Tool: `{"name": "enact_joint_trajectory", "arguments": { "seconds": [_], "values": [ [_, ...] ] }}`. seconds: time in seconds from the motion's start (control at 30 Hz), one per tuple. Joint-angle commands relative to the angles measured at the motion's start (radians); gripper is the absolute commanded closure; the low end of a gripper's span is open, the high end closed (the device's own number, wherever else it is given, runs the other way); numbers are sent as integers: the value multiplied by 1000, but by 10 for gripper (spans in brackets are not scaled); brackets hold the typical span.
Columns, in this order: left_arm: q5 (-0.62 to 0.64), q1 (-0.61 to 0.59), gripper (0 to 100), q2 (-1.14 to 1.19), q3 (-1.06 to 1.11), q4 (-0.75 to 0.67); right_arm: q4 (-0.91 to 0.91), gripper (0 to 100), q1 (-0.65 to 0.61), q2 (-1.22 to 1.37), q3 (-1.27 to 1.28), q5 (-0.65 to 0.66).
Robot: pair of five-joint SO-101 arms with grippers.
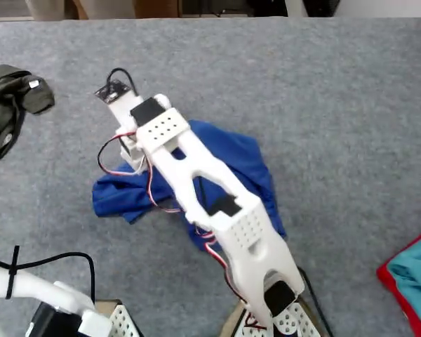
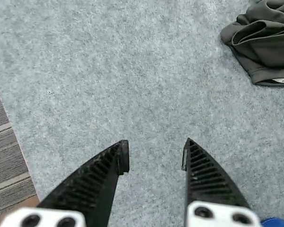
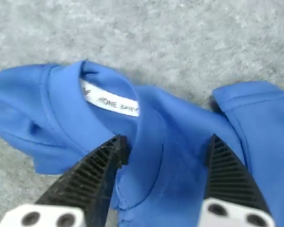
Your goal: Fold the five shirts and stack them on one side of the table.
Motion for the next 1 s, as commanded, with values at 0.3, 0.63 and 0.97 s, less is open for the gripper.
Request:
{"name": "enact_joint_trajectory", "arguments": {
  "seconds": [0.3, 0.63, 0.97],
  "values": [
    [-9, -6, 807, -27, -2, -14, 169, 984, 22, 173, -410, -8],
    [-9, -8, 807, -28, -9, -12, 232, 993, 71, 173, -656, -8],
    [-8, 100, 807, -28, 86, -14, 232, 993, 312, -38, -874, -3]
  ]
}}
